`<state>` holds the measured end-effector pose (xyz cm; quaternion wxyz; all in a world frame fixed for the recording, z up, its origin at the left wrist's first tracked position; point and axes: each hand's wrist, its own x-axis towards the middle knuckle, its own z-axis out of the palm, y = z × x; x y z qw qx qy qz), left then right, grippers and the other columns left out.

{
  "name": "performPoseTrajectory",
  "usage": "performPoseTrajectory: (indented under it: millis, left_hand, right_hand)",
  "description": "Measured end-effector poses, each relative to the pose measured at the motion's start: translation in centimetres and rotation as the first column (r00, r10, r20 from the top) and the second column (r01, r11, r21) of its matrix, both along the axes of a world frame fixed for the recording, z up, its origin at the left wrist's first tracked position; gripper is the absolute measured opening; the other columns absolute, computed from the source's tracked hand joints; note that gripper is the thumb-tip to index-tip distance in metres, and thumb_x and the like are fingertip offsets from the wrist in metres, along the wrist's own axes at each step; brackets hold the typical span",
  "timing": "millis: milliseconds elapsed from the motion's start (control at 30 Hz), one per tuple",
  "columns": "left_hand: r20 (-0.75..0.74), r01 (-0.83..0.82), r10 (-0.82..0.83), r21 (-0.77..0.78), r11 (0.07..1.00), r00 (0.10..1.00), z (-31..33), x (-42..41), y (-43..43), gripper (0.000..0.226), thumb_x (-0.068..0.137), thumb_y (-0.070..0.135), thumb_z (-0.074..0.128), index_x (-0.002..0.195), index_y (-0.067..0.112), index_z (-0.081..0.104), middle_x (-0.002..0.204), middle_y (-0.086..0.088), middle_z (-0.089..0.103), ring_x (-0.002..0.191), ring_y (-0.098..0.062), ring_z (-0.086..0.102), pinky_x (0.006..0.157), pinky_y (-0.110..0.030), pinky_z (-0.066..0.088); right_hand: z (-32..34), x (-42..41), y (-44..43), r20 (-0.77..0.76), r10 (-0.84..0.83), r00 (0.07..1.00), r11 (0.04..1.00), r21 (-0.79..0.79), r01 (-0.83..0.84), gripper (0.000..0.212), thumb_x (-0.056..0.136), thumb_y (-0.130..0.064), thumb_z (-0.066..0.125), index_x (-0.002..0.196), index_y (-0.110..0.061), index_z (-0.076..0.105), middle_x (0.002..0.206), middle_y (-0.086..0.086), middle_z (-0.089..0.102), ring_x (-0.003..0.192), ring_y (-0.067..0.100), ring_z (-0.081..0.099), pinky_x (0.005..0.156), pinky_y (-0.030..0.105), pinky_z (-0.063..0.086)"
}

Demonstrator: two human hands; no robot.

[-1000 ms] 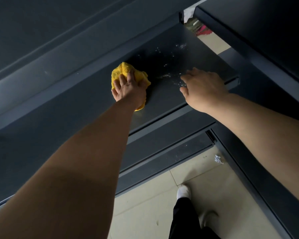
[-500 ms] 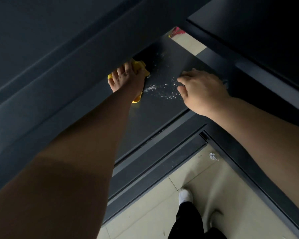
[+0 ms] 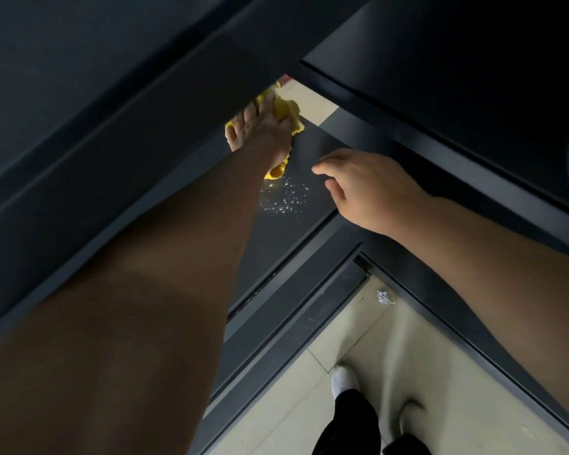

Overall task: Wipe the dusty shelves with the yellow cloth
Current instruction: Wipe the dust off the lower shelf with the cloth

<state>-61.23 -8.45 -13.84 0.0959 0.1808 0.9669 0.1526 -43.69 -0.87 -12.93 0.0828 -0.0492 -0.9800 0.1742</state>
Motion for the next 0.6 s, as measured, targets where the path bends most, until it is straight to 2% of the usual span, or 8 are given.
performPoseTrajectory:
  millis: [100, 333, 500, 600]
  left_hand:
    - [0.015, 0.057, -0.057, 0.005, 0.998, 0.998, 0.2, 0.6, 0.3, 0.06, 0.097, 0.05, 0.036, 0.152, 0.036, 0.017, 0.162, 0.002, 0.011, 0.149, -0.023, 0.003, 0.12, -0.046, 0.004]
    - [-0.027, 0.227, -0.226, 0.053, 0.972, 0.974, -0.2, 3.4, -1.4, 0.054, 0.097, 0.042, 0.04, 0.149, 0.035, 0.027, 0.16, 0.001, 0.019, 0.148, -0.022, 0.012, 0.119, -0.047, 0.009]
    - [-0.055, 0.214, -0.215, -0.024, 0.977, 0.975, 0.2, 5.3, -4.5, 0.054, 0.099, 0.042, 0.036, 0.15, 0.033, 0.024, 0.159, -0.001, 0.022, 0.147, -0.025, 0.016, 0.119, -0.045, 0.012]
    - [-0.028, 0.148, -0.15, -0.052, 0.988, 0.988, 0.3, 5.8, -6.7, 0.055, 0.099, 0.042, 0.033, 0.152, 0.033, 0.019, 0.16, -0.001, 0.018, 0.148, -0.024, 0.01, 0.119, -0.048, 0.008]
  right_hand:
    - [0.3, 0.8, 0.6, -0.027, -0.062, 0.998, 0.996, 0.068, 0.064, 0.034, 0.09, -0.005, 0.055, 0.122, -0.009, 0.065, 0.112, 0.011, 0.067, 0.101, 0.031, 0.062, 0.079, 0.043, 0.055]
    - [0.7, 1.7, -0.6, 0.059, -0.091, 0.994, 0.974, 0.213, 0.077, 0.034, 0.089, -0.01, 0.055, 0.122, -0.014, 0.064, 0.115, 0.007, 0.066, 0.1, 0.029, 0.061, 0.08, 0.04, 0.049]
    - [1.3, 2.4, -1.5, 0.127, -0.127, 0.984, 0.951, 0.297, 0.084, 0.032, 0.088, -0.01, 0.054, 0.118, -0.012, 0.064, 0.115, 0.008, 0.061, 0.101, 0.027, 0.058, 0.082, 0.04, 0.05]
    - [1.6, 2.5, -2.1, 0.156, -0.131, 0.979, 0.946, 0.315, 0.077, 0.033, 0.088, -0.01, 0.055, 0.12, -0.012, 0.062, 0.116, 0.009, 0.06, 0.101, 0.027, 0.058, 0.081, 0.038, 0.047]
